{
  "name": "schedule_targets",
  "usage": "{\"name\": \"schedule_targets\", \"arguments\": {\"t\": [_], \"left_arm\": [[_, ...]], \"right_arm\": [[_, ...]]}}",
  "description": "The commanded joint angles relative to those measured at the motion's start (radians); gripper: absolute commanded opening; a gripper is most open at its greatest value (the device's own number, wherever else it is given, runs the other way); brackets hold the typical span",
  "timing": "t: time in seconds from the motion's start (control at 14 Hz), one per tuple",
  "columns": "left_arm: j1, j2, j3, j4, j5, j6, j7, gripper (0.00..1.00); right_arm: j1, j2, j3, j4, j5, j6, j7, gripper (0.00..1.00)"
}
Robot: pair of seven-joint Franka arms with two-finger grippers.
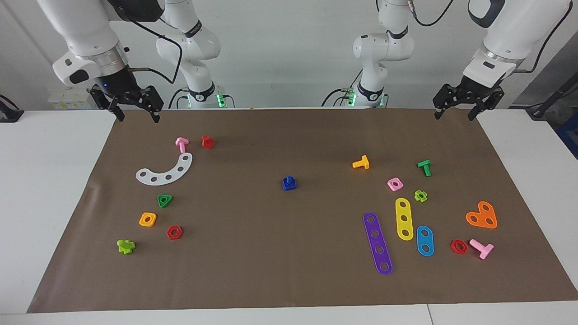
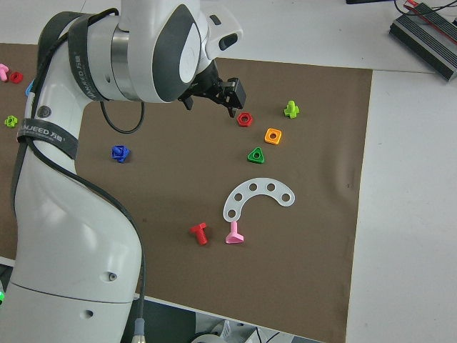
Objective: Unscrew and place screws in storage area
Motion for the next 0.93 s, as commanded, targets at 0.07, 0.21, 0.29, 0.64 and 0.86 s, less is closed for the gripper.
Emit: {"name": "schedule_targets", "arguments": {"t": [0.07,0.21,0.29,0.64,0.86], "left_arm": [[0.006,-0.027,-0.006,-0.024,0.019,-0.009,-0.004,1.00],[0.006,-0.027,-0.006,-0.027,0.019,-0.005,-0.003,1.00],[0.000,-0.030,-0.006,-0.030,0.019,-0.012,-0.004,1.00],[-0.011,-0.028,-0.015,-0.024,0.017,-0.023,-0.021,1.00],[-0.044,-0.025,-0.026,-0.033,0.006,0.040,-0.069,1.00]], "right_arm": [[0.000,-0.024,-0.001,-0.021,0.004,-0.005,-0.026,1.00],[0.000,-0.022,-0.001,-0.021,0.004,-0.005,-0.026,1.00],[0.000,-0.022,-0.001,-0.021,0.004,-0.005,-0.026,1.00],[0.000,-0.022,-0.001,-0.021,0.004,-0.005,-0.026,1.00],[0.000,-0.022,-0.001,-0.021,0.003,-0.005,-0.026,1.00]]}}
